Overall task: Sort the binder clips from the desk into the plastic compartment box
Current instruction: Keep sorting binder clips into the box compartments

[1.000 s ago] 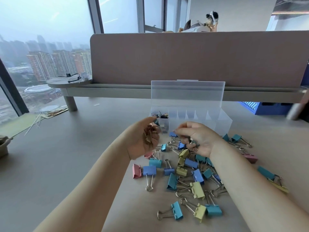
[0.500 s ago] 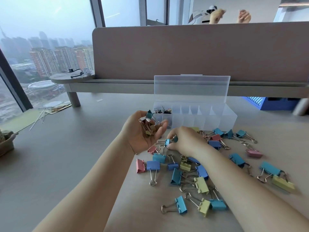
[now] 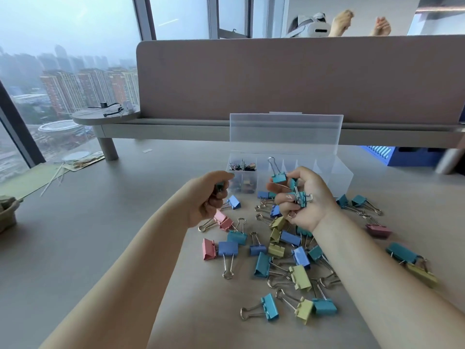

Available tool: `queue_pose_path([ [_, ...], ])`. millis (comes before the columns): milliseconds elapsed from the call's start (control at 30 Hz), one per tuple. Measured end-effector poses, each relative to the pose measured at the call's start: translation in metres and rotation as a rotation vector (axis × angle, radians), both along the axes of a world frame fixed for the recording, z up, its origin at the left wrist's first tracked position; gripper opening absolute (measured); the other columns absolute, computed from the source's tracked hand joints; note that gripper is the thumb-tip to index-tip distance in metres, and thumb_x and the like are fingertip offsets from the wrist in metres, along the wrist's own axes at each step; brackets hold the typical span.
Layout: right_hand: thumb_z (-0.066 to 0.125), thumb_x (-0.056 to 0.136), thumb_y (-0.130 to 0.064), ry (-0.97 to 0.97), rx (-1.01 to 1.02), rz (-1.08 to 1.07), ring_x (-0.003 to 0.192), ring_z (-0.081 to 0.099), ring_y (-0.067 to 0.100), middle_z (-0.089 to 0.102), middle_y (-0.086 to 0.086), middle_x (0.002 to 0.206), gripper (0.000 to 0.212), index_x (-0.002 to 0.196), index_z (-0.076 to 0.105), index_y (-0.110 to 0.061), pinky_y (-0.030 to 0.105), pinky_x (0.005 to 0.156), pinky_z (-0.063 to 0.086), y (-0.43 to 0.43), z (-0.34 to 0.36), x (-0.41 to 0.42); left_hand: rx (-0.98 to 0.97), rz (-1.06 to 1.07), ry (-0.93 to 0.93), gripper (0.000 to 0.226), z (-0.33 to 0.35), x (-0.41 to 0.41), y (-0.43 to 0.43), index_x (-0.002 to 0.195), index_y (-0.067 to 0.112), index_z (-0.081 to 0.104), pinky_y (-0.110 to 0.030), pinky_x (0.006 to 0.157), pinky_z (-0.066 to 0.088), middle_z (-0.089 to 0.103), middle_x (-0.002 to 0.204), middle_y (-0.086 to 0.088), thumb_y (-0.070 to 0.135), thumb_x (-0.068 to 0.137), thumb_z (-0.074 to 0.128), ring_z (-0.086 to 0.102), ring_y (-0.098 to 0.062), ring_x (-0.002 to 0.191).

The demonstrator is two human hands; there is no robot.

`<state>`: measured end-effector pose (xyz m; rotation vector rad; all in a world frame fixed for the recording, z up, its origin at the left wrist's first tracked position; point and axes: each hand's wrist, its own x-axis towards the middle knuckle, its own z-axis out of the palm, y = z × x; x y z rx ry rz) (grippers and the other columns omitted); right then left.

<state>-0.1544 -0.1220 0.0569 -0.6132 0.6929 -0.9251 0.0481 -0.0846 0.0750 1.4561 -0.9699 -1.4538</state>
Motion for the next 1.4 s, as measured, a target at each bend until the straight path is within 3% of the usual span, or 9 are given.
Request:
queue_pose_path([
  [233, 0.055, 0.088, -0.032, 0.024, -0.011, 0.021, 0.038, 0.041, 0.006, 0.054, 0.005, 0.065, 0.029, 0.072, 0.061, -0.009, 0.011, 0.031, 0.02, 0.003, -0.003, 0.006, -0.182, -0.207, -0.808, 0.019, 0.0, 0.011, 0.007, 0.088, 0.014, 0.06, -0.019, 0.051, 0.028, 0.049, 0.074, 0.001, 0.032, 0.088, 0.064, 0.038, -0.013, 0.061],
  [367, 0.072, 0.079, -0.016, 0.566, -0.322, 0.07, 0.038, 0.036, 0.004, 0.047, 0.0, 0.065, 0.024, 0.065, 0.052, -0.014, 0.014, 0.032, 0.02, 0.01, 0.0, 0.008, -0.296, -0.471, -1.126, 0.016, -0.002, 0.018, 0.014, 0.102, 0.03, 0.067, -0.017, 0.058, 0.035, 0.053, 0.081, 0.01, 0.03, 0.085, 0.068, 0.044, -0.006, 0.065],
  [533, 0.081, 0.071, -0.041, 1.295, -0.71, 0.324, 0.063, 0.047, 0.013, 0.054, -0.002, 0.069, 0.034, 0.074, 0.063, -0.012, 0.025, 0.057, 0.036, 0.024, 0.012, 0.008, -0.271, -0.543, -1.126, 0.03, -0.008, 0.025, 0.011, 0.106, 0.036, 0.065, -0.027, 0.07, 0.05, 0.064, 0.1, -0.003, 0.023, 0.081, 0.073, 0.059, -0.014, 0.072],
  [767, 0.072, 0.067, -0.067, 1.738, -0.804, 0.559, 0.099, 0.056, 0.018, 0.059, -0.001, 0.112, 0.071, 0.112, 0.059, -0.014, 0.03, 0.072, 0.044, 0.047, 0.022, 0.02, -0.331, -0.532, -1.27, 0.028, -0.017, 0.016, 0.011, 0.108, 0.035, 0.063, -0.032, 0.082, 0.048, 0.059, 0.103, 0.009, 0.03, 0.082, 0.069, 0.055, -0.016, 0.089],
  [933, 0.073, 0.073, -0.054, 1.811, -0.858, 0.558, 0.068, 0.047, 0.02, 0.048, 0.007, 0.078, 0.049, 0.091, 0.062, -0.01, 0.029, 0.053, 0.031, 0.053, 0.017, 0.031, -0.337, -0.506, -1.33, 0.028, -0.018, 0.014, 0.01, 0.108, 0.03, 0.06, -0.027, 0.07, 0.042, 0.05, 0.087, 0.013, 0.036, 0.083, 0.068, 0.048, -0.014, 0.079],
  [1067, 0.073, 0.073, -0.047, 1.706, -0.826, 0.512, 0.057, 0.032, 0.017, 0.034, 0.0, 0.063, 0.04, 0.07, 0.051, -0.013, 0.029, 0.051, 0.021, 0.047, 0.017, 0.025, -0.302, -0.446, -1.163, 0.031, -0.014, 0.017, 0.009, 0.104, 0.018, 0.061, -0.023, 0.06, 0.04, 0.054, 0.082, 0.005, 0.037, 0.082, 0.069, 0.049, -0.013, 0.066],
  [1167, 0.075, 0.072, -0.045, 1.503, -0.743, 0.431, 0.059, 0.04, 0.016, 0.047, 0.004, 0.072, 0.041, 0.087, 0.066, -0.007, 0.027, 0.053, 0.029, 0.038, 0.018, 0.016, -0.237, -0.364, -0.979, 0.033, -0.007, 0.018, 0.007, 0.104, 0.016, 0.063, -0.022, 0.059, 0.037, 0.053, 0.079, 0.004, 0.04, 0.082, 0.069, 0.045, -0.012, 0.065],
  [1300, 0.064, 0.084, -0.019, 0.757, -0.38, 0.33, 0.042, 0.03, 0.006, 0.044, 0.008, 0.076, 0.017, 0.082, 0.054, -0.005, 0.016, 0.037, 0.018, 0.025, 0.014, 0.003, -0.066, -0.254, -0.121, 0.016, 0.0, 0.007, 0.013, 0.101, 0.005, 0.063, -0.016, 0.047, 0.032, 0.053, 0.077, -0.003, 0.018, 0.09, 0.061, 0.042, -0.01, 0.057],
  [1400, 0.06, 0.074, -0.018, 0.291, -0.119, 0.239, 0.036, 0.032, 0.004, 0.051, 0.009, 0.072, 0.016, 0.075, 0.048, -0.007, 0.011, 0.033, 0.014, 0.015, 0.016, -0.004, 0.061, -0.228, 0.377, 0.008, -0.002, -0.002, 0.011, 0.083, 0.009, 0.059, -0.011, 0.039, 0.028, 0.05, 0.074, -0.002, 0.015, 0.084, 0.054, 0.04, -0.009, 0.054],
])
